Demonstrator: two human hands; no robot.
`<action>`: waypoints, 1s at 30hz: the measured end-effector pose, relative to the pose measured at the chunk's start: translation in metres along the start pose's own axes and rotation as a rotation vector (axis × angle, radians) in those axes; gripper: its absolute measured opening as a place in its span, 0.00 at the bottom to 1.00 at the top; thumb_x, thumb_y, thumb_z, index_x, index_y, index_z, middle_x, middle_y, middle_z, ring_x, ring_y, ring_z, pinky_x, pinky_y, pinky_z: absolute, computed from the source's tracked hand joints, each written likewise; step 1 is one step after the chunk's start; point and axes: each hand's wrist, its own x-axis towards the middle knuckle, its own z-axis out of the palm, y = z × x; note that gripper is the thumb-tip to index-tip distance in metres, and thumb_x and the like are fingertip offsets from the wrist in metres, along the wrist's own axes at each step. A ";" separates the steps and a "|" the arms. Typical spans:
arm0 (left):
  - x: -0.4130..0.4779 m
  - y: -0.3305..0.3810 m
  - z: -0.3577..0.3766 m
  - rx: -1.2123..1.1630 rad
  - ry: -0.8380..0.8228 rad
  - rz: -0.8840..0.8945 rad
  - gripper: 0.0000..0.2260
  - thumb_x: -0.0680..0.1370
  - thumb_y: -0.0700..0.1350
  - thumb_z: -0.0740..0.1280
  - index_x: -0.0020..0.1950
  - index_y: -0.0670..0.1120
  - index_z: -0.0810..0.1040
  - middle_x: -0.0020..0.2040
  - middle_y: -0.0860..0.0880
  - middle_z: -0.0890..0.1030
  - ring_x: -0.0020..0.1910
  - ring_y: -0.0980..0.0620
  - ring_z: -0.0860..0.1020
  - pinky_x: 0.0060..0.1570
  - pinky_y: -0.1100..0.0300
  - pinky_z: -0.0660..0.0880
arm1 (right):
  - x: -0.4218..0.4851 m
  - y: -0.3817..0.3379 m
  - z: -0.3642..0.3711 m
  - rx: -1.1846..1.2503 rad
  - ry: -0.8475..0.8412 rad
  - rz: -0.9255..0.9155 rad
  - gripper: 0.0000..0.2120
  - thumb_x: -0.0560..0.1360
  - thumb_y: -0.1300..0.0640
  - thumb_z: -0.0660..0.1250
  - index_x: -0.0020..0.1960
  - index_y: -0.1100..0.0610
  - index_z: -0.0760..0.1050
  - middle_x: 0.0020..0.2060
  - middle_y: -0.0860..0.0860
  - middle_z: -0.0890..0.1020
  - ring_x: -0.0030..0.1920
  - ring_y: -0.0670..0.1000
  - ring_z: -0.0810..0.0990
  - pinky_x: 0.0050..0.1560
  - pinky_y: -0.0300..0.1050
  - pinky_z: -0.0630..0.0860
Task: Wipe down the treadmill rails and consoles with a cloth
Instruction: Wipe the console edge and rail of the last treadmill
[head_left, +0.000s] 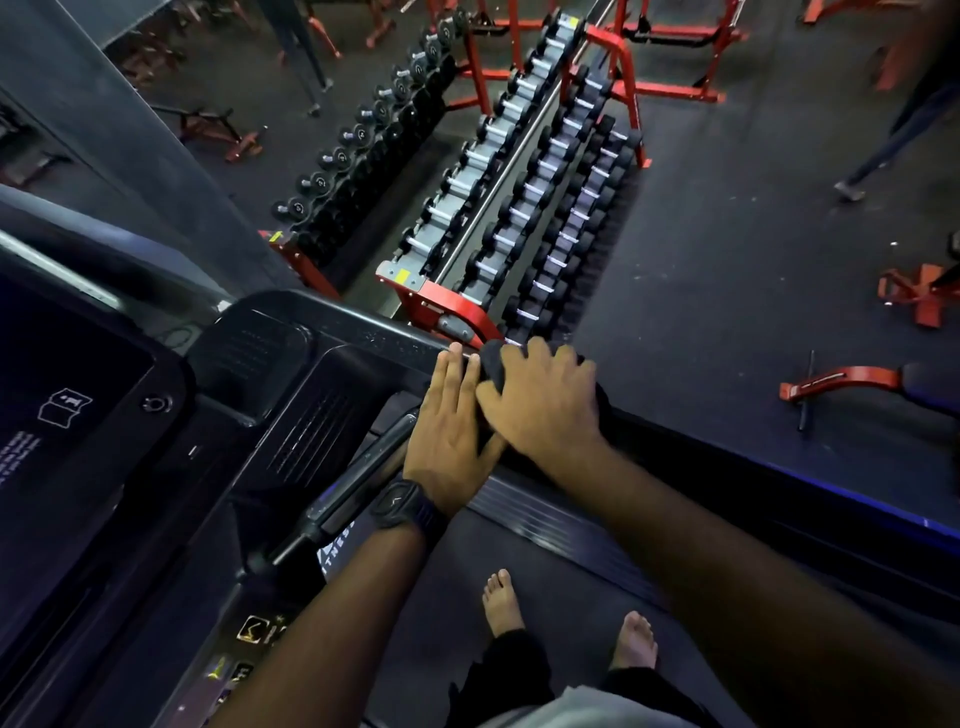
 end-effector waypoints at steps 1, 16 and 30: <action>0.000 0.001 -0.002 -0.011 0.007 -0.010 0.39 0.77 0.59 0.59 0.80 0.37 0.54 0.81 0.40 0.50 0.81 0.43 0.46 0.79 0.54 0.43 | 0.014 0.003 -0.003 0.063 -0.063 0.024 0.28 0.79 0.34 0.52 0.65 0.52 0.76 0.58 0.56 0.80 0.57 0.61 0.78 0.56 0.58 0.75; 0.000 -0.006 -0.006 0.112 -0.058 -0.136 0.43 0.77 0.66 0.59 0.82 0.43 0.46 0.82 0.43 0.43 0.80 0.45 0.41 0.79 0.45 0.47 | 0.024 -0.010 -0.003 0.095 -0.040 0.045 0.28 0.79 0.34 0.53 0.67 0.52 0.74 0.61 0.55 0.79 0.59 0.61 0.77 0.57 0.58 0.74; 0.005 -0.010 -0.026 0.134 -0.122 -0.232 0.44 0.77 0.64 0.62 0.82 0.44 0.44 0.82 0.43 0.43 0.80 0.44 0.40 0.78 0.44 0.44 | 0.002 -0.025 0.002 -0.028 0.031 -0.091 0.29 0.78 0.36 0.56 0.73 0.51 0.68 0.67 0.55 0.75 0.62 0.61 0.74 0.57 0.58 0.70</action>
